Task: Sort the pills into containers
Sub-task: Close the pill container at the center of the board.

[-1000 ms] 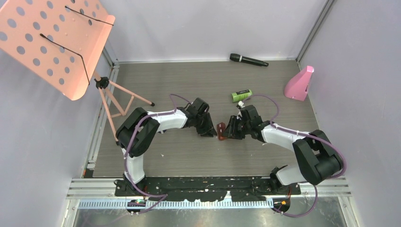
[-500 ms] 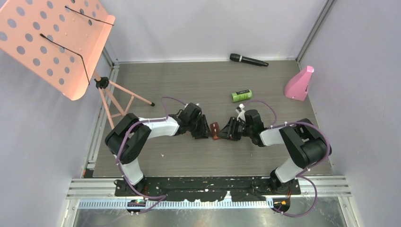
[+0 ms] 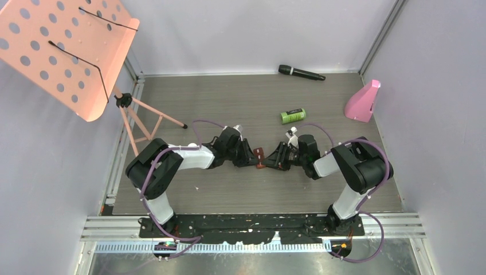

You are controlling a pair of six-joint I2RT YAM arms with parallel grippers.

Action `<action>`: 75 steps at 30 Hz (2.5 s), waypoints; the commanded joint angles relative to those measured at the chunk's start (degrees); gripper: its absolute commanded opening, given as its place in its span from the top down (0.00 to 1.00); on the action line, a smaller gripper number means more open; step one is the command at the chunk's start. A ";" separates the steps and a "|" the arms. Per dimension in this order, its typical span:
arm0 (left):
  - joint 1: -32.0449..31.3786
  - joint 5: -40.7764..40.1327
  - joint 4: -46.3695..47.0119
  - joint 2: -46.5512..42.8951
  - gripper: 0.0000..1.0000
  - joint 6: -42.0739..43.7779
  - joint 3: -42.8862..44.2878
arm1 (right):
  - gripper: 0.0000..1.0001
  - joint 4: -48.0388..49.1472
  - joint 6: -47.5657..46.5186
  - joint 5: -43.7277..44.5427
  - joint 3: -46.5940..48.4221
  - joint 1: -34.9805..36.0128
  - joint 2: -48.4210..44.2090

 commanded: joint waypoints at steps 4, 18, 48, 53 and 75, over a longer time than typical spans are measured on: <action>-1.40 1.19 2.21 0.91 0.76 1.02 -1.80 | 0.79 -7.57 -1.62 5.99 -2.62 0.42 5.19; -2.71 2.66 11.03 1.06 0.83 7.14 -6.38 | 0.84 -1.33 1.66 5.75 -4.30 0.35 9.33; -0.77 0.93 -2.84 -2.68 0.71 9.79 3.99 | 0.39 -32.47 -11.93 18.41 6.16 0.33 -3.98; 1.28 1.52 -3.01 -3.51 0.68 10.08 4.72 | 0.36 -34.12 -14.52 17.13 8.85 0.35 -4.66; 4.13 5.16 -3.40 2.22 0.66 7.88 7.47 | 0.39 -36.84 -26.23 3.64 11.94 0.42 -3.00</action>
